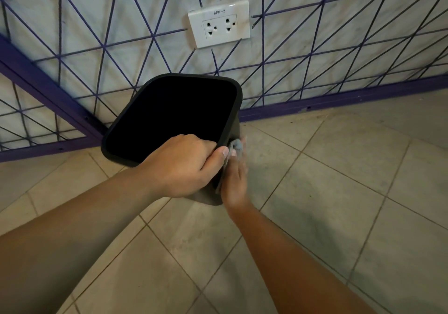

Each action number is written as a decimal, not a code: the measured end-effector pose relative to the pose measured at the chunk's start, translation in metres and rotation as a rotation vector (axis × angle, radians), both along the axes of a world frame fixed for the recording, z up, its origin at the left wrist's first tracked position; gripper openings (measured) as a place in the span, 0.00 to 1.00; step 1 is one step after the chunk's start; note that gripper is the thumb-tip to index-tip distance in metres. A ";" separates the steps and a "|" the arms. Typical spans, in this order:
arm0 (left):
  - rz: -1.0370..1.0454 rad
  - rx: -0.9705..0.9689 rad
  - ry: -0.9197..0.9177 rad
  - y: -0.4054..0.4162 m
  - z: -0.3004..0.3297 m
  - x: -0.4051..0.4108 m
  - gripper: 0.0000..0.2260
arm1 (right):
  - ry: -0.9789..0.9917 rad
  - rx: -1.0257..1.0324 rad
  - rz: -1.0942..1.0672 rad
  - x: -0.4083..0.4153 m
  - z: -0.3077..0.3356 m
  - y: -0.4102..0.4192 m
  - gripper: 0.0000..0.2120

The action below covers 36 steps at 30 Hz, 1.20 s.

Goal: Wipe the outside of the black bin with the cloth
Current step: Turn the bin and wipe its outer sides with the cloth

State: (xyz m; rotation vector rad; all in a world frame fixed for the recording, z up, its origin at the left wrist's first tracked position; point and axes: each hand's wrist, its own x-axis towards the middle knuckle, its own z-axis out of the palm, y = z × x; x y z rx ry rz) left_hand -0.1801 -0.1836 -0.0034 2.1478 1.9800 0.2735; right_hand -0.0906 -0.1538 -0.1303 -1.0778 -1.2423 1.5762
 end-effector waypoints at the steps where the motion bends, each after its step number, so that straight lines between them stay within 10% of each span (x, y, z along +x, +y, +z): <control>1: 0.000 0.001 0.001 -0.001 0.000 0.001 0.22 | 0.003 -0.057 0.010 0.001 -0.001 0.002 0.30; 9: 0.025 -0.010 0.010 0.001 0.002 0.000 0.22 | -0.101 -0.060 0.059 0.003 -0.027 -0.003 0.43; 15: 0.076 -0.080 0.004 -0.001 0.006 0.005 0.22 | -0.185 -0.415 -0.008 0.053 -0.028 -0.014 0.29; 29: 0.145 -0.290 -0.295 -0.037 0.030 -0.001 0.10 | -0.165 -0.489 -0.070 0.104 0.028 -0.025 0.27; 36: 0.125 -0.434 -0.163 -0.048 0.042 -0.010 0.07 | -0.171 -0.475 -0.051 0.116 0.037 -0.037 0.27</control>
